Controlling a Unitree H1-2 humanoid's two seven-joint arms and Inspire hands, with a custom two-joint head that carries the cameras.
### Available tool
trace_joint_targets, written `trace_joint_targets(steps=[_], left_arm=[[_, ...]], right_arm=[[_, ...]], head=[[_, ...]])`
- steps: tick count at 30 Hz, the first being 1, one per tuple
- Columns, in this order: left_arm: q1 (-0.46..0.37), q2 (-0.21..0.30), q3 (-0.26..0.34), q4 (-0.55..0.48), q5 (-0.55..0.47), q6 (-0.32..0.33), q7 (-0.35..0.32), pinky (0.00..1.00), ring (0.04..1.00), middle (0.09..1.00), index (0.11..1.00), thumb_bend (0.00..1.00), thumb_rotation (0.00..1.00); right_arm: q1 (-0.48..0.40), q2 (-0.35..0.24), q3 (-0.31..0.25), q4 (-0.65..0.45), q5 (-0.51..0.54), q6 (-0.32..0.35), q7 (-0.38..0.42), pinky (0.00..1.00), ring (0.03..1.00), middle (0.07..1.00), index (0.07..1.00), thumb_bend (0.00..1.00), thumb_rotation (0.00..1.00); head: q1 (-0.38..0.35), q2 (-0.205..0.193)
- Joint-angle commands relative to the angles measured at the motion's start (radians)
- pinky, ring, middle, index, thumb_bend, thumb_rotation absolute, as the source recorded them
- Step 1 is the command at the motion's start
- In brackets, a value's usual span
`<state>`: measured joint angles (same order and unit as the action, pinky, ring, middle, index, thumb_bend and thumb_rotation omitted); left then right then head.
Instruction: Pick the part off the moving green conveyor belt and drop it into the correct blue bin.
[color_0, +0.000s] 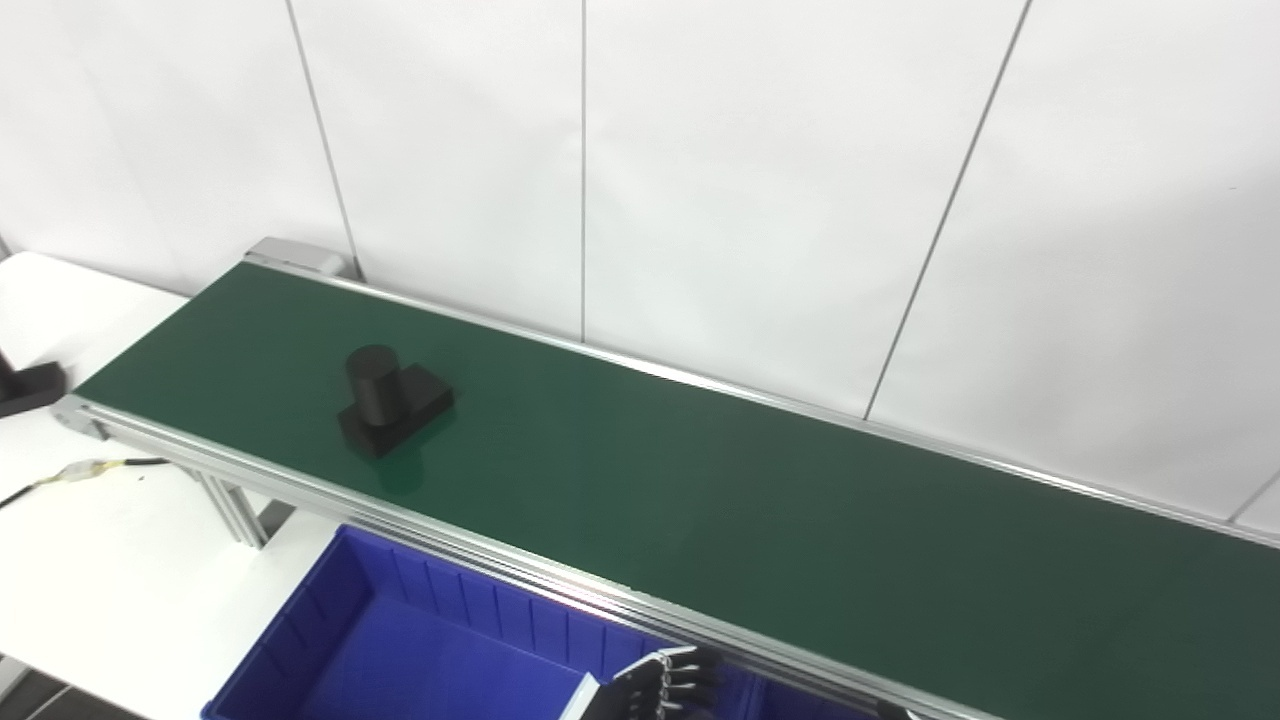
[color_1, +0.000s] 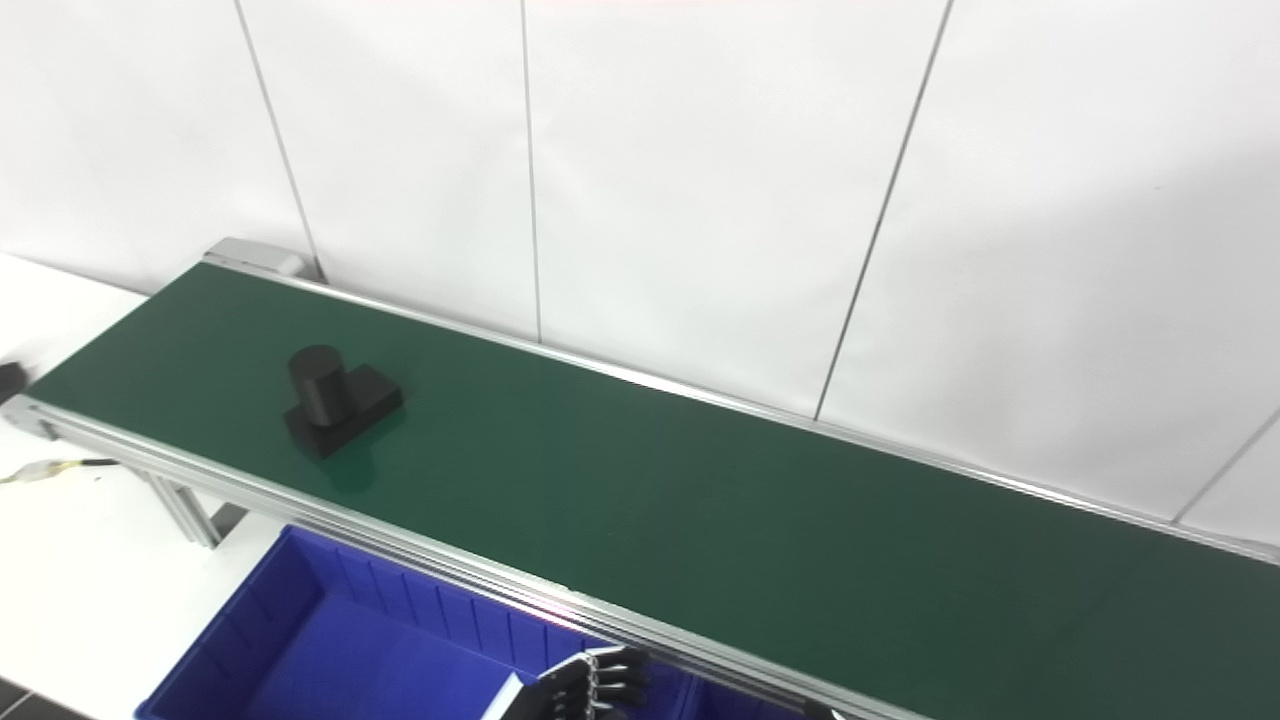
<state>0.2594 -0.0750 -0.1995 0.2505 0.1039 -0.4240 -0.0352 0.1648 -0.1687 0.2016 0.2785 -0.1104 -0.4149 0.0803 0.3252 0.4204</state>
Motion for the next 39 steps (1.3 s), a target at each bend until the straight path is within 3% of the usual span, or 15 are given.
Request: trace_joint_targets(steps=[1,8,19,28,39], left_arm=[[-0.027,-0.011,-0.01,0.001,0.008,-0.044,0.019,0.61,0.689,0.727,0.759,0.54,0.56],[-0.051,-0.008,-0.023,0.03,0.002,-0.045,0.041,0.6,0.677,0.718,0.748,0.51,0.5],[-0.083,-0.016,-0.034,0.083,-0.009,-0.046,0.06,0.6,0.691,0.725,0.746,0.53,0.5],[-0.095,-0.023,-0.041,0.092,-0.018,-0.045,0.062,0.6,0.69,0.725,0.75,0.57,0.49],[-0.102,-0.022,-0.043,0.097,-0.018,-0.046,0.063,0.59,0.679,0.717,0.75,0.57,0.49]], right_arm=[[-0.021,-0.007,0.0,-0.005,0.02,-0.055,-0.008,0.62,0.71,0.772,0.833,0.54,0.71],[-0.036,-0.015,0.004,0.012,0.027,-0.055,-0.013,0.61,0.702,0.771,0.84,0.51,0.68],[-0.041,-0.039,-0.005,0.001,0.037,-0.055,-0.021,0.6,0.696,0.766,0.836,0.55,0.71],[-0.006,-0.078,-0.015,-0.157,0.033,-0.055,0.001,0.61,0.703,0.767,0.818,0.56,0.7],[-0.002,-0.123,-0.044,-0.403,0.035,-0.04,0.045,0.58,0.675,0.752,0.796,0.54,0.61]], head=[[0.005,-0.011],[0.017,-0.029],[0.06,-0.069],[0.051,-0.052],[0.027,-0.046]])
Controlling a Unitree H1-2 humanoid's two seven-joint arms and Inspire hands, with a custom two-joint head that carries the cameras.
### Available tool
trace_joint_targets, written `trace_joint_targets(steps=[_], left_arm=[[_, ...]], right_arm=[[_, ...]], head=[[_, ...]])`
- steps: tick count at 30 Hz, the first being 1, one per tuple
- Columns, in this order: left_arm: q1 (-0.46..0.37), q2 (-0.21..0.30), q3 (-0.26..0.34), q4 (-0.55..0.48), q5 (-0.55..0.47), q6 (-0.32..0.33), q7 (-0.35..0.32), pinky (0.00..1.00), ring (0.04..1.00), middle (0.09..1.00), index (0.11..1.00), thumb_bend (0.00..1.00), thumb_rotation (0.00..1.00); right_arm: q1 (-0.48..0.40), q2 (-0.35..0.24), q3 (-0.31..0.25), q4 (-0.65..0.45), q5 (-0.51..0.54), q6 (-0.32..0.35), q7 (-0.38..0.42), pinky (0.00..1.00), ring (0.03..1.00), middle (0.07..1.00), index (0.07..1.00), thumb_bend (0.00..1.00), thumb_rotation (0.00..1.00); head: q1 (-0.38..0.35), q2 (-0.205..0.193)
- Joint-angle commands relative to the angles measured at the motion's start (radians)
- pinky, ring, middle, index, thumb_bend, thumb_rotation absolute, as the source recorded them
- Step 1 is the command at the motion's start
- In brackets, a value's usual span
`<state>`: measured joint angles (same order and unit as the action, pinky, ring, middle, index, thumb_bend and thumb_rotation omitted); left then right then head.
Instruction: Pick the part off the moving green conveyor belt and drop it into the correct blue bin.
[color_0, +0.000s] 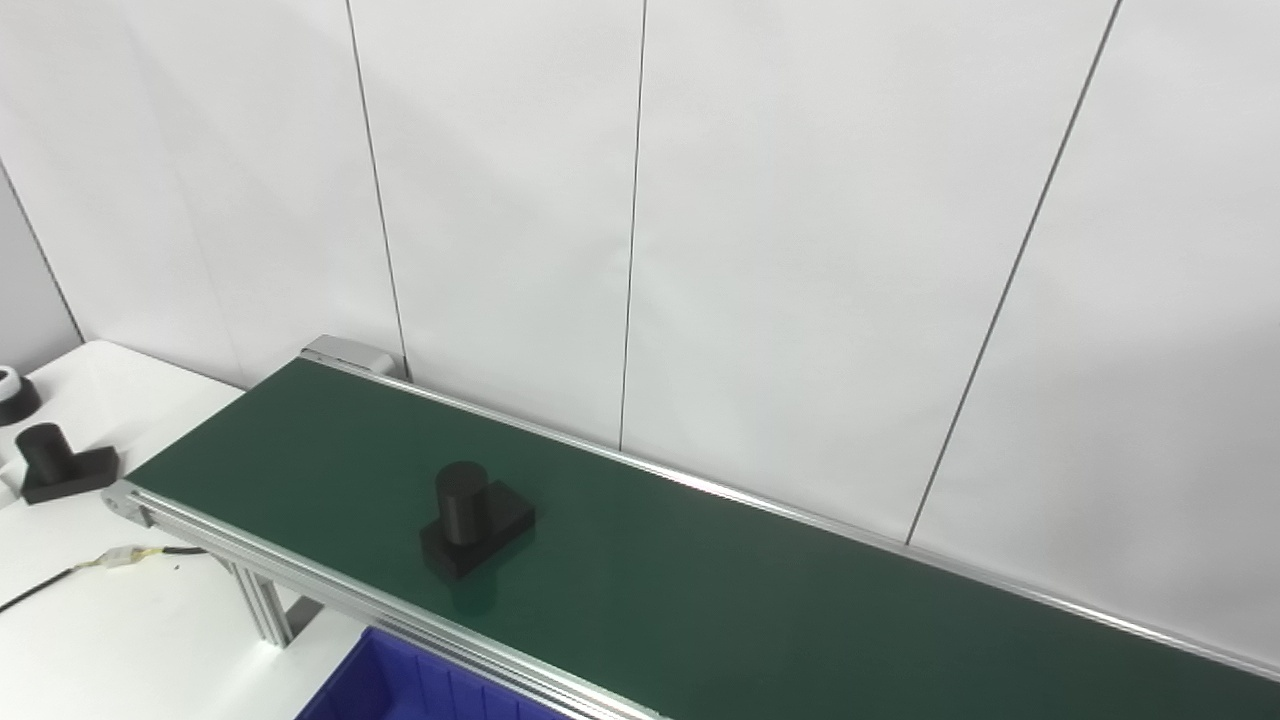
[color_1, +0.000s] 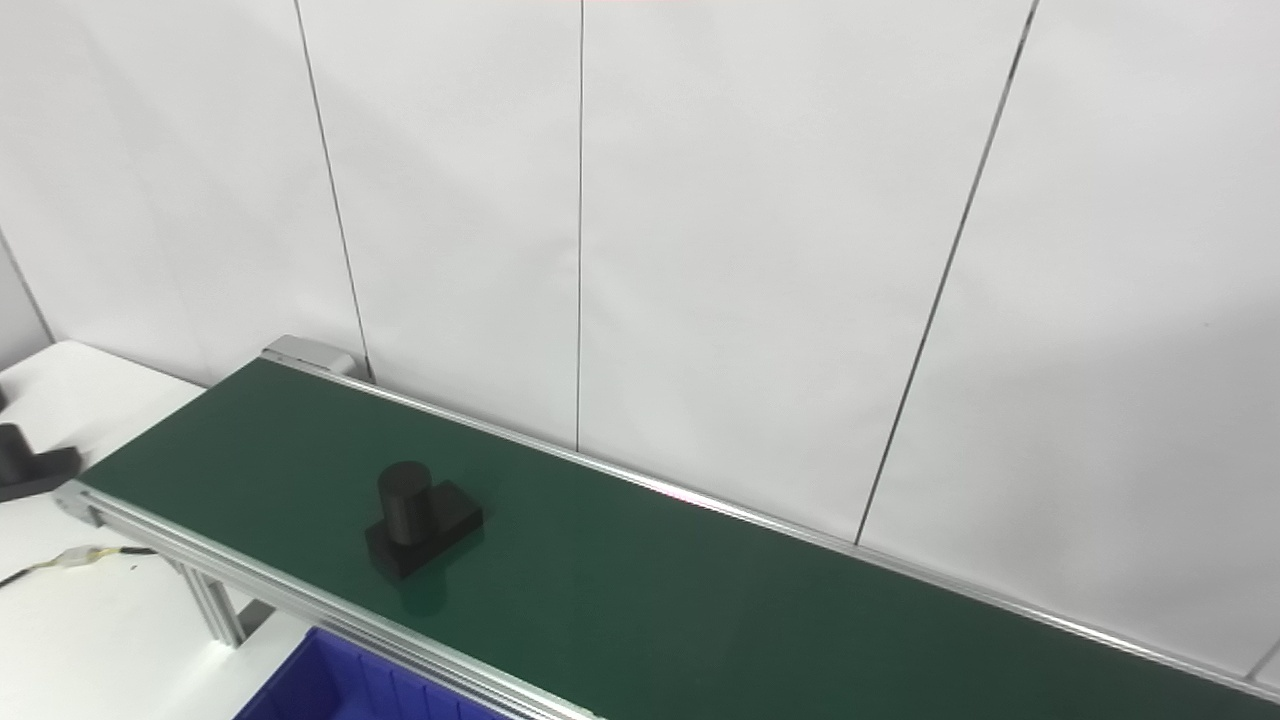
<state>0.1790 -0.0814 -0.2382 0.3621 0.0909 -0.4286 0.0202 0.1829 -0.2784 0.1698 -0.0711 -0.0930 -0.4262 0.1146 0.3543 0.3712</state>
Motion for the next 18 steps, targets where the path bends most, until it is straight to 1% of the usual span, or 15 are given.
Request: trace_joint_targets(steps=[1,3,4,7,9,10,13,15,18], left_arm=[[-0.022,-0.016,-0.004,-0.016,-0.004,-0.041,0.009,0.59,0.679,0.717,0.75,0.57,0.49],[-0.021,-0.016,-0.004,-0.016,-0.002,-0.041,0.009,0.59,0.679,0.717,0.749,0.58,0.5],[-0.021,-0.016,-0.003,-0.017,-0.006,-0.041,0.007,0.59,0.68,0.717,0.749,0.58,0.5],[-0.021,-0.014,-0.001,-0.02,-0.007,-0.041,0.007,0.59,0.68,0.717,0.748,0.57,0.48],[-0.022,-0.012,-0.002,-0.022,-0.004,-0.041,0.01,0.58,0.675,0.714,0.746,0.57,0.49],[-0.022,-0.01,-0.002,-0.023,-0.003,-0.041,0.011,0.58,0.674,0.713,0.746,0.57,0.49],[-0.023,-0.008,-0.001,-0.024,-0.006,-0.041,0.008,0.58,0.673,0.714,0.749,0.55,0.5],[-0.022,-0.007,0.0,-0.027,-0.007,-0.041,0.008,0.58,0.673,0.714,0.751,0.53,0.49],[-0.021,-0.003,0.001,-0.03,-0.006,-0.041,0.007,0.58,0.676,0.716,0.754,0.53,0.5]], right_arm=[[-0.023,-0.017,-0.016,-0.071,0.02,-0.021,0.018,0.59,0.677,0.752,0.797,0.54,0.61],[-0.033,-0.025,-0.025,-0.125,0.017,0.014,0.032,0.59,0.684,0.757,0.802,0.56,0.62],[-0.042,-0.028,-0.03,-0.155,0.014,0.034,0.038,0.59,0.686,0.758,0.804,0.57,0.62],[-0.066,-0.032,-0.041,-0.222,0.005,0.086,0.057,0.57,0.679,0.755,0.809,0.6,0.62],[-0.079,-0.033,-0.045,-0.249,-0.003,0.111,0.065,0.55,0.678,0.76,0.812,0.61,0.6],[-0.093,-0.033,-0.048,-0.268,-0.011,0.137,0.071,0.54,0.678,0.761,0.812,0.61,0.6],[-0.122,-0.033,-0.051,-0.299,-0.031,0.188,0.083,0.55,0.685,0.773,0.82,0.61,0.58],[-0.141,-0.034,-0.05,-0.318,-0.036,0.219,0.095,0.59,0.714,0.79,0.835,0.6,0.57],[-0.182,-0.026,-0.045,-0.32,-0.057,0.246,0.105,0.62,0.733,0.8,0.844,0.58,0.57]], head=[[-0.002,0.003],[-0.002,0.003],[-0.013,0.007],[-0.029,0.012],[-0.03,0.012],[-0.036,0.015],[-0.04,0.017],[-0.043,0.019],[-0.055,0.024]])
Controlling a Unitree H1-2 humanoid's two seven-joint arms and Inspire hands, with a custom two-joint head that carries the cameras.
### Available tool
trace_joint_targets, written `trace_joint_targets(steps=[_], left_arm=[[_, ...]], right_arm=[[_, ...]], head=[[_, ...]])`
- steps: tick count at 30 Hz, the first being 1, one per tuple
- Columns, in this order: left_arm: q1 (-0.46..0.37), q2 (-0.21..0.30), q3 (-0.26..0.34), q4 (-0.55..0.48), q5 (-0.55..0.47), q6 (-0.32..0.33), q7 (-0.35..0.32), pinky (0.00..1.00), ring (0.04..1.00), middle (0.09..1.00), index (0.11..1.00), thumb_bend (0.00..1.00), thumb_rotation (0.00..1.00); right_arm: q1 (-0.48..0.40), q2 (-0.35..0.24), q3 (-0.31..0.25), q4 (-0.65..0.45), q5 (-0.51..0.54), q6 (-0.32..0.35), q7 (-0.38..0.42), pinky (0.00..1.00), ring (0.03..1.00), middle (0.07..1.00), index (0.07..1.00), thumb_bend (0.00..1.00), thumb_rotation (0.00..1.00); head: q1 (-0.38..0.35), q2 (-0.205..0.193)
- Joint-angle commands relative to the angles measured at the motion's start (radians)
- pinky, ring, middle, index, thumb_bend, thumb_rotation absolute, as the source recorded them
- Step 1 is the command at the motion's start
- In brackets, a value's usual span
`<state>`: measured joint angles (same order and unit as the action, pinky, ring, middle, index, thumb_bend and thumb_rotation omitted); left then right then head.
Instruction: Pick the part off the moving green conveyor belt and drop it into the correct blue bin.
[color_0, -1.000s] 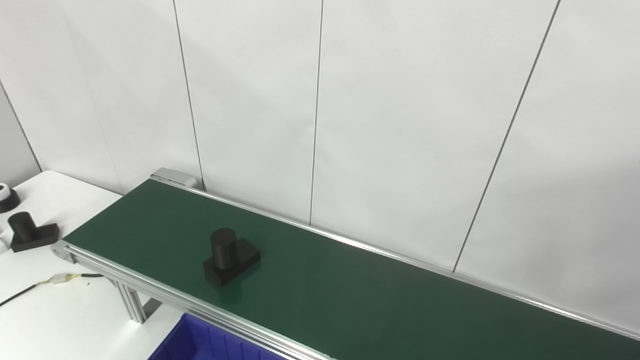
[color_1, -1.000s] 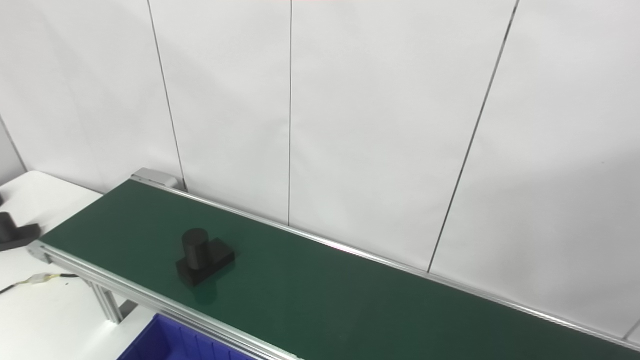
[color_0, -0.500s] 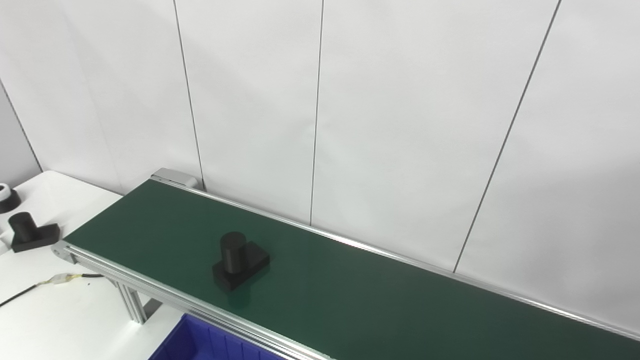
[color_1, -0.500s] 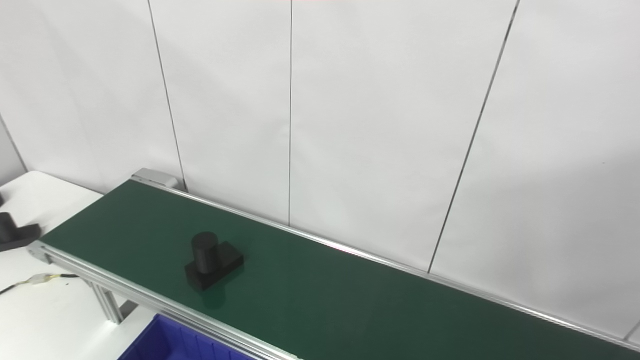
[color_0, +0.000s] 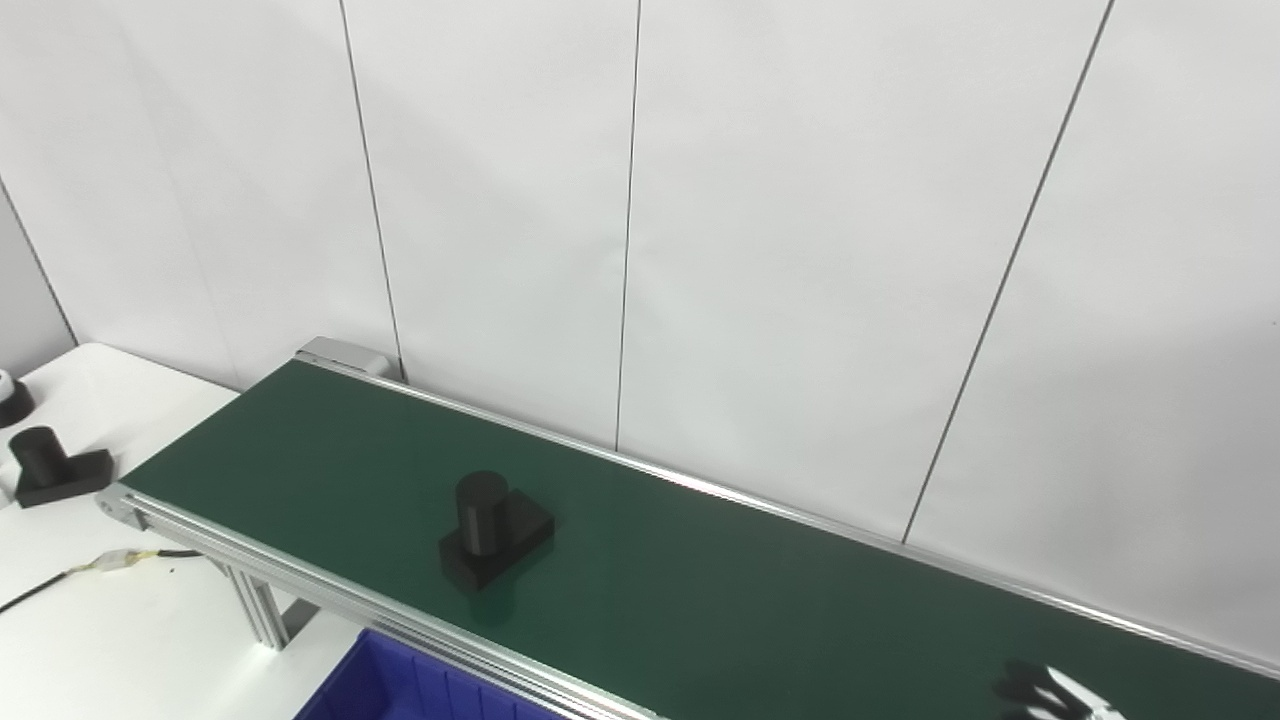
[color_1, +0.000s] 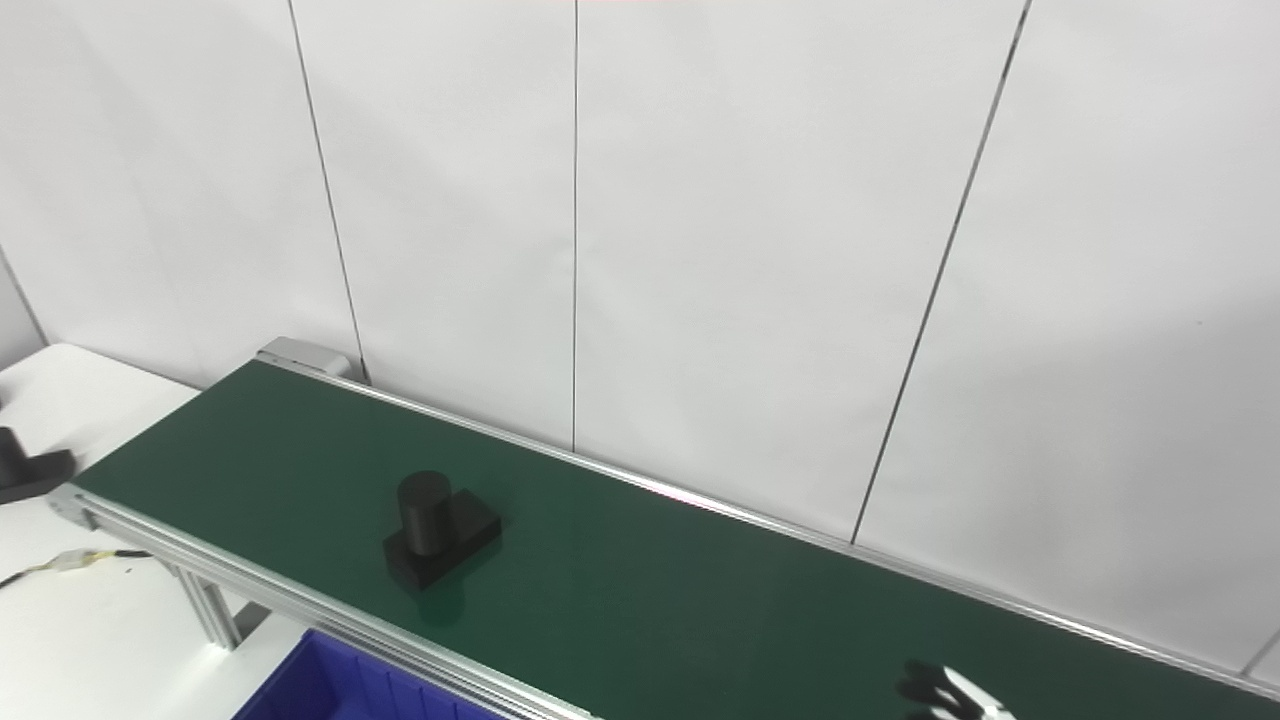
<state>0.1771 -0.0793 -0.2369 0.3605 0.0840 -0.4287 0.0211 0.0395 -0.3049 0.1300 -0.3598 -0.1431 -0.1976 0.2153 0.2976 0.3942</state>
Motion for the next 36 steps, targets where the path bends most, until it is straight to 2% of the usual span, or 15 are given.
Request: trace_joint_targets(steps=[1,5,10,15,20,24,30,36], left_arm=[[-0.019,-0.004,0.0,-0.03,0.002,-0.04,0.006,0.58,0.675,0.716,0.754,0.53,0.5],[-0.019,0.0,0.006,-0.031,0.0,-0.041,0.004,0.59,0.678,0.718,0.76,0.54,0.52],[-0.018,0.005,0.014,-0.035,-0.009,-0.041,-0.003,0.59,0.686,0.724,0.764,0.53,0.53],[-0.016,0.014,0.019,-0.042,-0.012,-0.04,-0.011,0.59,0.699,0.73,0.772,0.56,0.59],[-0.016,0.018,0.028,-0.041,-0.022,-0.041,-0.022,0.59,0.704,0.735,0.775,0.58,0.6],[-0.017,0.021,0.035,-0.04,-0.031,-0.041,-0.029,0.59,0.702,0.734,0.778,0.6,0.62],[-0.015,0.021,0.045,-0.039,-0.029,-0.04,-0.035,0.6,0.705,0.739,0.777,0.61,0.61],[-0.013,0.029,0.047,-0.045,-0.02,-0.04,-0.034,0.6,0.703,0.738,0.78,0.6,0.63]], right_arm=[[-0.051,0.006,-0.002,-0.029,-0.016,0.028,0.006,0.62,0.736,0.8,0.848,0.58,0.58],[-0.11,0.028,0.014,0.013,-0.057,0.054,0.009,0.62,0.74,0.808,0.862,0.62,0.66],[-0.176,0.064,0.043,0.109,-0.071,0.058,0.014,0.64,0.76,0.814,0.865,0.63,0.67],[-0.214,0.084,0.074,0.161,-0.117,0.077,0.019,0.67,0.781,0.818,0.867,0.6,0.62],[-0.246,0.102,0.103,0.209,-0.142,0.087,0.029,0.71,0.81,0.838,0.887,0.59,0.57],[-0.274,0.125,0.125,0.26,-0.174,0.112,0.029,0.77,0.842,0.847,0.893,0.62,0.57],[-0.316,0.162,0.145,0.373,-0.197,0.068,0.002,0.79,0.858,0.861,0.897,0.61,0.52],[-0.343,0.188,0.154,0.415,-0.215,0.074,-0.013,0.8,0.867,0.866,0.904,0.62,0.53]], head=[[-0.009,0.004],[-0.035,0.01],[-0.079,0.014],[-0.103,0.02],[-0.123,0.023],[-0.132,0.028],[-0.143,0.033],[-0.156,0.043]])
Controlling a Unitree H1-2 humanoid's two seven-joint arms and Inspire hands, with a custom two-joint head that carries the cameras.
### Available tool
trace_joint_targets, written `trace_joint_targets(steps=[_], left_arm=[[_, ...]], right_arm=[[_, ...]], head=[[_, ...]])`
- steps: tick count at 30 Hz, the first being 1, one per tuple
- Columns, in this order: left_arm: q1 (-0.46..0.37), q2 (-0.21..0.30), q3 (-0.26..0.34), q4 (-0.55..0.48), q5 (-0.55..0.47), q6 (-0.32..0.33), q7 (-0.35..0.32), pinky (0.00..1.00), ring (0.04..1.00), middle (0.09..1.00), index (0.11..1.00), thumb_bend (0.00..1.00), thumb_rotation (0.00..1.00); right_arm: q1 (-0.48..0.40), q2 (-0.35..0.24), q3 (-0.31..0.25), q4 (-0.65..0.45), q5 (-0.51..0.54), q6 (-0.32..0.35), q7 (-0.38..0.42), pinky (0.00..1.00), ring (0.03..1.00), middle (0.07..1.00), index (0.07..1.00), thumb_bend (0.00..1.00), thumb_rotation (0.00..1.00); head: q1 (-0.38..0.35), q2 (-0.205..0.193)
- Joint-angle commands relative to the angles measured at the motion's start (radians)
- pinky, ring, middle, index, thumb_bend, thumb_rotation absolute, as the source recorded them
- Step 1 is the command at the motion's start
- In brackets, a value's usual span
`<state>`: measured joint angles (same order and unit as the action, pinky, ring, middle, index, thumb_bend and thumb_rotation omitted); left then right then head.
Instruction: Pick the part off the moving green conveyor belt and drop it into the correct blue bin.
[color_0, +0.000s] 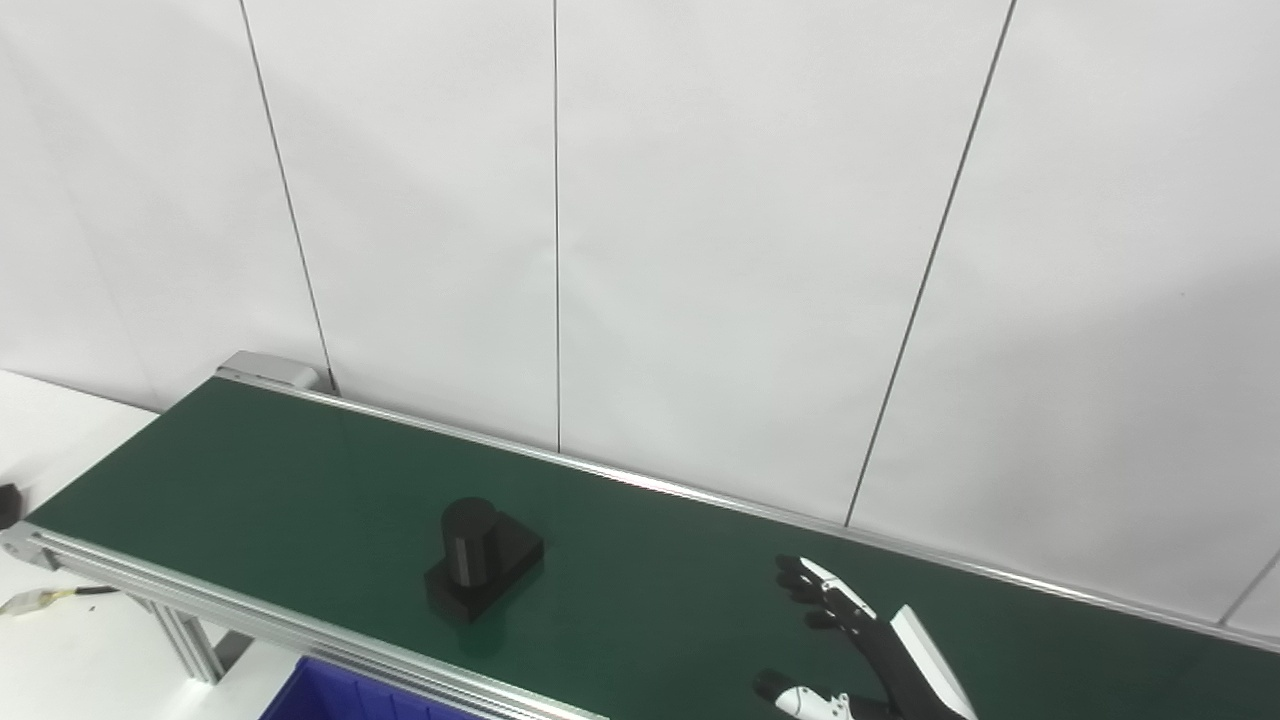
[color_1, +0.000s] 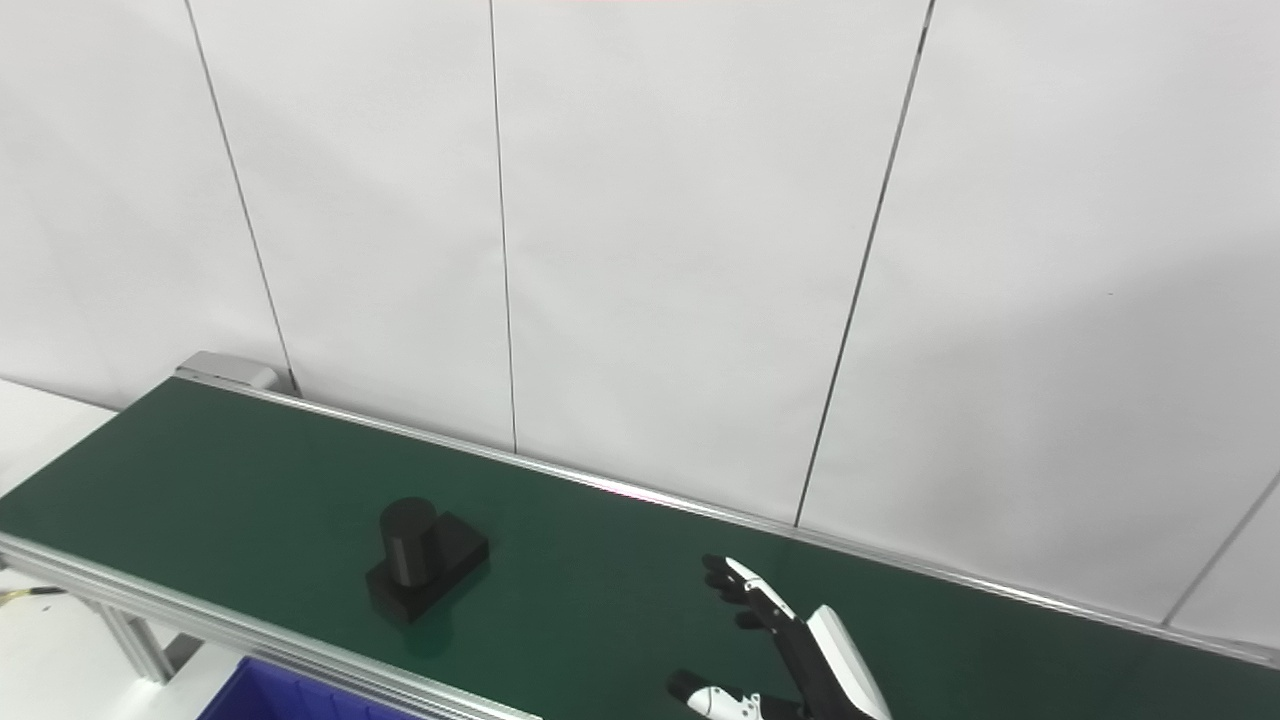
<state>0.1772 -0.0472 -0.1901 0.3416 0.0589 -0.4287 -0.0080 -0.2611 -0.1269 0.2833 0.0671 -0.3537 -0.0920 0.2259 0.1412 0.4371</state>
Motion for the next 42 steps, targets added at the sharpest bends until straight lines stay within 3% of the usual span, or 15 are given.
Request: trace_joint_targets(steps=[1,15,26,42], left_arm=[[-0.012,-0.002,0.002,-0.028,0.004,-0.039,-0.006,0.6,0.703,0.738,0.78,0.6,0.64],[-0.018,0.004,0.009,-0.03,-0.004,-0.04,-0.02,0.6,0.692,0.74,0.795,0.54,0.65],[-0.028,-0.002,0.006,-0.023,0.008,-0.039,-0.011,0.59,0.684,0.734,0.797,0.56,0.68],[-0.032,-0.031,-0.005,-0.017,0.024,-0.04,0.003,0.6,0.684,0.743,0.809,0.57,0.67]], right_arm=[[-0.047,0.013,0.003,-0.003,-0.01,-0.031,-0.025,0.8,0.868,0.866,0.905,0.62,0.53],[-0.144,0.051,0.037,0.168,-0.053,-0.056,-0.073,0.8,0.872,0.872,0.904,0.66,0.54],[-0.204,0.107,0.044,0.28,-0.049,-0.045,-0.115,0.82,0.88,0.878,0.9,0.69,0.46],[-0.259,0.155,0.061,0.379,-0.044,-0.056,-0.133,0.81,0.87,0.874,0.911,0.8,0.44]], head=[[-0.007,0.004],[-0.03,0.023],[-0.026,0.026],[0.006,0.031]])
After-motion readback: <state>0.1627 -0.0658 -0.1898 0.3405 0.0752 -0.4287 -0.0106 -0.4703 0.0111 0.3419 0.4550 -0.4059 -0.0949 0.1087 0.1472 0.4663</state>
